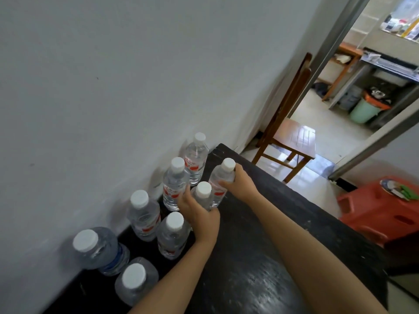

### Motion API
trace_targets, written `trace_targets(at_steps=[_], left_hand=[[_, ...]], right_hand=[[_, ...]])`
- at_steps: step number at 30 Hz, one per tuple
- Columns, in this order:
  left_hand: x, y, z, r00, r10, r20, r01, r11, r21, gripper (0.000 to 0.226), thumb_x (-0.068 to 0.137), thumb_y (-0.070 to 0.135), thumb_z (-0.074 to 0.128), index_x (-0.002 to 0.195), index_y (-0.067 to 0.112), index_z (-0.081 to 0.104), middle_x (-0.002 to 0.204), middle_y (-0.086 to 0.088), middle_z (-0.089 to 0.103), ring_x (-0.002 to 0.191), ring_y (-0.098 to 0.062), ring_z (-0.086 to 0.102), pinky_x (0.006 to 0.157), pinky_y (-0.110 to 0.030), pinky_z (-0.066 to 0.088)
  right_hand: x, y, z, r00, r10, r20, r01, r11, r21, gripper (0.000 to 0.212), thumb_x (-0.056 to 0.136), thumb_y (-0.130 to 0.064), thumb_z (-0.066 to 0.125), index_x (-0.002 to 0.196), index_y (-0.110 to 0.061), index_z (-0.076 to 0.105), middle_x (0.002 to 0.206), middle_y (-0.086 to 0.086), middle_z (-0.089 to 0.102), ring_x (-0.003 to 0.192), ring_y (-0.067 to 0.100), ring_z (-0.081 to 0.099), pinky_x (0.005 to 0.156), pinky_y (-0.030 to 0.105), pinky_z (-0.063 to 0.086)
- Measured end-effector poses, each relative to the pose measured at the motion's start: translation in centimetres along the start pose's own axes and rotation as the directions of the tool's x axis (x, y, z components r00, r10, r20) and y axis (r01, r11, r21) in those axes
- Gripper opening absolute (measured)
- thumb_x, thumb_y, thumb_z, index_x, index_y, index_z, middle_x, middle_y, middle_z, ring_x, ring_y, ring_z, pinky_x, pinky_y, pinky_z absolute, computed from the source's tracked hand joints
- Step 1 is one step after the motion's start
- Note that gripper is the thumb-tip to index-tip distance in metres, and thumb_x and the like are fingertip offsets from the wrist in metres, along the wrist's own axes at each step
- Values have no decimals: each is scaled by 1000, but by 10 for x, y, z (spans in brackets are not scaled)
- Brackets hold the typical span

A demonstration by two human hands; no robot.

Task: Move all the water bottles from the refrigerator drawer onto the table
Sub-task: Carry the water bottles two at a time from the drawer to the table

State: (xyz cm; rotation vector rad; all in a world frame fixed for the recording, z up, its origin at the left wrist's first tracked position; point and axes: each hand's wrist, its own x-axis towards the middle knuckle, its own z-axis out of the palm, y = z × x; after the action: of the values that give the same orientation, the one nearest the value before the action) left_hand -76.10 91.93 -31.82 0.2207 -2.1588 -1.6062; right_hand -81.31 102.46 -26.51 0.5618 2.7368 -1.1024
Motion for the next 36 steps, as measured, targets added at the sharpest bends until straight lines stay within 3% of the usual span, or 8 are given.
trace_targets(at_steps=[4,10,13,16,20,25,30,36], left_hand=[[5,21,-2,998,-64,20,64,998,26,82,64,-3,71,135,1,30,135,-30,34,126,-44,34,100,-59,34],[10,57,-16,997,57,60,-61,996,71,70,71,5,62,134,1,31,137,-30,34,129,-42,30,104,-42,22],[9,75,-29,981,120,154,-135,987,92,65,73,12,54,134,1,34,138,-28,34,129,-42,30,106,-50,28],[3,84,-46,933,140,333,-203,966,162,68,77,11,64,136,4,32,143,-25,27,132,-39,25,107,-52,29],[-13,91,-69,873,158,462,-297,923,246,73,79,17,65,140,12,25,146,-19,20,134,-35,18,110,-46,23],[-47,96,-98,807,184,561,-389,881,270,74,83,26,62,142,11,20,149,-16,20,138,-31,15,113,-43,19],[-87,97,-135,756,227,614,-463,848,257,76,87,26,58,145,16,10,154,-10,5,142,-26,1,114,-39,4],[-103,96,-169,699,260,667,-516,828,218,74,87,26,57,145,14,12,154,-11,8,142,-25,4,115,-39,5]], right_hand=[[-22,5,-17,999,29,-32,-31,997,-67,76,85,-30,63,145,-20,19,150,9,27,135,30,33,105,45,35],[-60,16,-44,994,27,-102,-35,996,-78,73,87,-29,61,145,-22,18,152,9,23,136,30,30,106,45,33],[-87,20,-54,992,-15,-127,1,993,-115,66,87,-30,60,143,-22,24,150,8,27,134,28,34,105,43,36],[-121,30,-65,975,-137,-173,84,955,-285,54,89,-33,56,138,-21,35,145,6,35,133,25,34,106,41,36],[-163,46,-79,950,-244,-196,135,885,-446,47,91,-38,51,135,-23,41,144,4,35,135,24,30,111,41,30],[-216,75,-91,943,-230,-242,99,884,-457,47,92,-39,48,135,-24,40,147,2,31,137,24,25,114,43,26],[-271,108,-87,946,-195,-258,57,886,-460,47,92,-39,48,136,-24,39,150,2,27,141,24,17,114,40,20],[-336,127,-87,931,-165,-325,-4,887,-461,50,91,-39,50,138,-25,39,152,0,24,143,21,13,115,38,17]])
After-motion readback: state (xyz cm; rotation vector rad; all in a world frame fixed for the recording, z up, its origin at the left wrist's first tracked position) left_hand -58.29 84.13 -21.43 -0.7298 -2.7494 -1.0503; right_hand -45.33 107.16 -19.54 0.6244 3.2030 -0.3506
